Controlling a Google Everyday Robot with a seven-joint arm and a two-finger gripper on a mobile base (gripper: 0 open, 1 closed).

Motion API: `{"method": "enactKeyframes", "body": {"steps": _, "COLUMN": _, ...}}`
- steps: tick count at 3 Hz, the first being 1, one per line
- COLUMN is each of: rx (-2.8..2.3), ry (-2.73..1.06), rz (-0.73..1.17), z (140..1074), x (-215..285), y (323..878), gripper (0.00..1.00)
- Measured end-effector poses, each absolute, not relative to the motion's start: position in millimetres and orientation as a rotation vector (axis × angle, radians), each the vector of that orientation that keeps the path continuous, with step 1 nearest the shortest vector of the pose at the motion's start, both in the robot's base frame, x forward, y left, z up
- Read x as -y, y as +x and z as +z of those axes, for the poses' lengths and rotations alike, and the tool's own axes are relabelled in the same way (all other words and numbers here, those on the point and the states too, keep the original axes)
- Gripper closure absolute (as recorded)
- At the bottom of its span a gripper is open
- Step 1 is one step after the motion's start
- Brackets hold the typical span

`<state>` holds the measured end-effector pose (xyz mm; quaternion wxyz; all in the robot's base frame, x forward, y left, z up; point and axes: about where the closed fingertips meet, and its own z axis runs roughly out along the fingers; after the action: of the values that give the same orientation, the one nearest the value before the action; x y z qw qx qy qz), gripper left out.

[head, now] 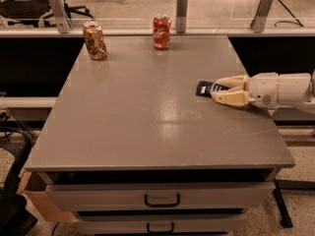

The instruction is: Move rxbar blueberry near orange can

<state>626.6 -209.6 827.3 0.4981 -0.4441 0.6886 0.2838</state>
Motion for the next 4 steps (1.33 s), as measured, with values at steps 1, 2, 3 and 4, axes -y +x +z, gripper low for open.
{"method": "enactKeyframes", "body": {"steps": 1, "rx": -1.672, "ry": -1.137, "rz": 0.675, "z": 839, "x": 185, "y": 636, "gripper": 1.00}}
{"method": "enactKeyframes", "body": {"steps": 2, "rx": -1.686, "ry": -1.209, "rz": 0.623, "z": 865, "x": 138, "y": 634, "gripper": 1.00}}
{"method": "enactKeyframes", "body": {"steps": 3, "rx": -1.686, "ry": -1.266, "rz": 0.583, "z": 890, "x": 78, "y": 623, "gripper": 1.00}}
{"method": "enactKeyframes", "body": {"steps": 4, "rx": -1.694, "ry": -1.309, "rz": 0.542, "z": 902, "x": 28, "y": 636, "gripper": 1.00}}
